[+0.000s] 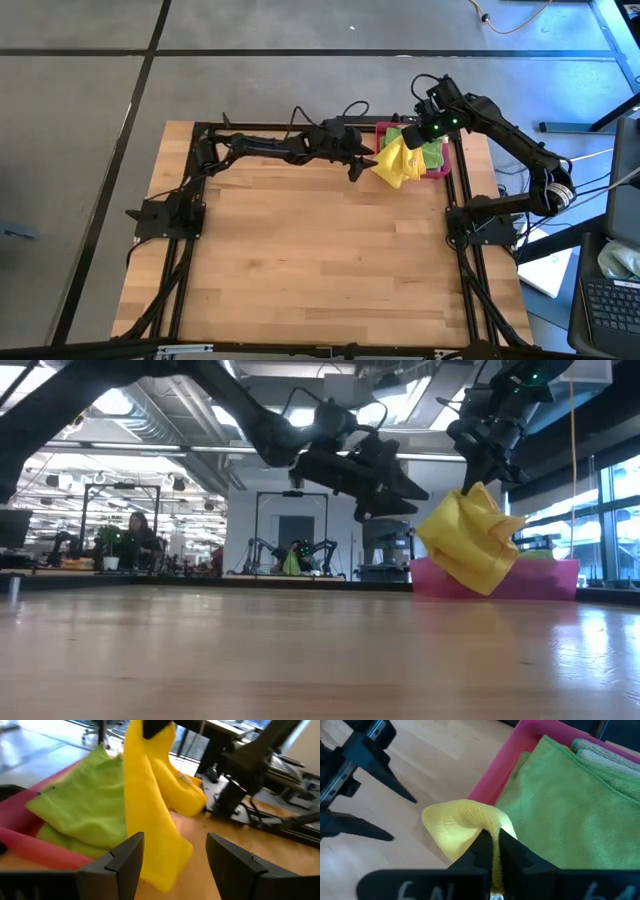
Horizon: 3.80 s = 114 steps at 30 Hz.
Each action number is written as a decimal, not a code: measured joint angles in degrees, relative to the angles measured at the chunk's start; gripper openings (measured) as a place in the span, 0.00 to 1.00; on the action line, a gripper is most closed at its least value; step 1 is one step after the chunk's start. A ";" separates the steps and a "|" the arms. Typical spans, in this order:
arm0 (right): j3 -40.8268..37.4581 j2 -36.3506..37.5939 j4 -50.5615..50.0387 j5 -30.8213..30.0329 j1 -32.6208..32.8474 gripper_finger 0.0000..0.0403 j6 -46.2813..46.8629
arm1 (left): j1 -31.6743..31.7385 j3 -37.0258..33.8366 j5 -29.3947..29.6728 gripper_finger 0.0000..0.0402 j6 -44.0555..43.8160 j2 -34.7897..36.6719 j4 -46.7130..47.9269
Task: Fold microfiber towels
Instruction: Put the yellow towel into the red bin
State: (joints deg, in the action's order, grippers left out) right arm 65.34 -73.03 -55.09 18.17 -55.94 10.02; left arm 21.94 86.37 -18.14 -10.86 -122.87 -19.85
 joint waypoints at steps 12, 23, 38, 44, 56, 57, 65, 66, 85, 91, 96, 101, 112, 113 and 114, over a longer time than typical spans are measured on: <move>0.00 0.02 0.02 1.07 0.00 0.04 0.00 | 0.54 17.11 -2.31 0.52 4.02 -9.18 14.53; 0.01 0.07 1.58 1.03 -0.04 0.04 -0.12 | 0.53 17.07 -1.86 0.52 8.91 -9.22 20.23; 0.02 0.07 1.94 0.98 -0.04 0.04 1.77 | 0.85 18.70 6.81 0.21 10.02 -9.20 20.47; 0.02 0.59 -3.29 -5.25 -0.04 0.04 1.93 | 1.02 20.51 9.88 0.02 12.61 -9.18 19.96; 0.04 2.97 -5.20 -16.87 -0.06 0.04 1.67 | 1.05 20.61 11.38 0.07 20.26 -9.17 15.79; 0.04 2.97 -5.15 -17.32 -0.07 0.04 1.66 | 1.05 20.61 11.45 0.08 20.40 -9.17 14.83; 0.04 2.96 -4.95 -19.43 -1.72 0.04 1.33 | 2.06 21.07 12.19 0.10 15.91 -9.17 13.29; 0.04 2.97 -4.66 -19.43 -1.77 0.04 1.33 | 2.24 21.26 12.20 0.10 15.93 -9.17 13.72; 0.02 -0.27 -2.52 -24.08 -1.77 0.11 0.39 | 3.34 21.38 12.47 0.10 13.68 -3.50 21.76; 0.02 -0.46 -2.53 -25.24 -1.75 0.29 0.20 | 3.01 21.39 10.74 0.09 12.45 2.74 33.03; 0.02 -0.46 -2.54 -25.22 -1.75 0.42 0.13 | 1.61 21.40 8.51 0.09 12.45 6.43 40.87; 1.22 -0.45 -2.65 -24.25 -1.75 0.48 0.14 | -0.16 21.40 8.22 0.07 12.42 10.55 48.32; -1.73 -4.73 2.31 -6.00 0.28 0.36 7.57 | -3.65 21.48 13.31 0.01 9.17 21.22 54.93; -2.56 -5.92 4.06 -3.69 0.27 0.34 8.24 | -4.09 21.48 13.82 0.01 8.28 21.76 55.07; -3.13 -7.23 5.67 -1.01 0.27 0.32 9.04 | -4.60 21.47 14.58 0.01 7.67 22.35 55.89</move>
State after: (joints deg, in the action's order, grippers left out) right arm 62.21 -80.26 -49.42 17.16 -55.67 19.06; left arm 17.34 107.84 -3.56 -3.19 -100.52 36.05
